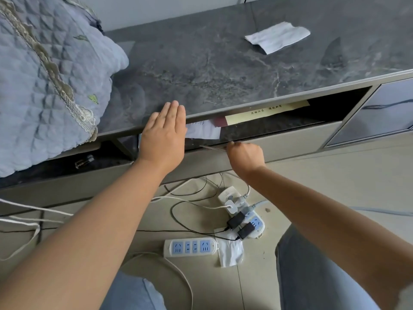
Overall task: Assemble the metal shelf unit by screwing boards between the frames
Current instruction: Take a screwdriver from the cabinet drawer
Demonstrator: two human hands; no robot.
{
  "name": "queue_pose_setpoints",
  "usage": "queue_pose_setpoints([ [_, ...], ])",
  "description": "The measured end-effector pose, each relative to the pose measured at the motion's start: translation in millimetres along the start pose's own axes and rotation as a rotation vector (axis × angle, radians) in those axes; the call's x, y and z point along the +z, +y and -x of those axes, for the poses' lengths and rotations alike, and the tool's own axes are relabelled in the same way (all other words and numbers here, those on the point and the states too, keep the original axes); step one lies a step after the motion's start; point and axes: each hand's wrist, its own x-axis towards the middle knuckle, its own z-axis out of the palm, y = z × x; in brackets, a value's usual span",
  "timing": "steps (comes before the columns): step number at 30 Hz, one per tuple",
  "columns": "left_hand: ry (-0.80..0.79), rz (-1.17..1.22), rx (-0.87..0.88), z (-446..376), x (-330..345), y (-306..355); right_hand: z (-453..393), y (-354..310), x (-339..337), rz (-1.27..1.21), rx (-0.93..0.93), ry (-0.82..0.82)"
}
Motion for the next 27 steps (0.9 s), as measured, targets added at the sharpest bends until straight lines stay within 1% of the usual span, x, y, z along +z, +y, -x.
queue_pose_setpoints([
  [1,0.026,-0.013,0.021,0,3,-3,-6,1,1,-0.003,-0.015,0.010],
  [5,0.036,-0.027,0.065,0,7,-7,-14,11,9,-0.016,-0.082,0.028],
  [9,-0.005,-0.016,0.066,2,6,-7,-15,12,11,-0.020,-0.112,0.013],
  [15,0.016,0.013,0.155,6,3,-18,-12,14,0,-0.131,-0.041,-0.002],
  [18,-0.047,0.066,0.092,9,-7,-13,2,2,-21,-0.217,0.019,-0.062],
  [22,-0.070,0.200,0.025,29,-40,0,25,-25,-59,-0.236,0.057,-0.151],
  [23,-0.090,0.222,-0.016,39,-52,1,30,-32,-69,-0.234,0.068,-0.183],
  [24,-0.136,0.237,-0.075,50,-65,1,35,-40,-78,-0.222,0.067,-0.224],
  [27,-0.343,0.280,-0.263,94,-104,5,58,-62,-106,-0.181,0.028,-0.351],
])
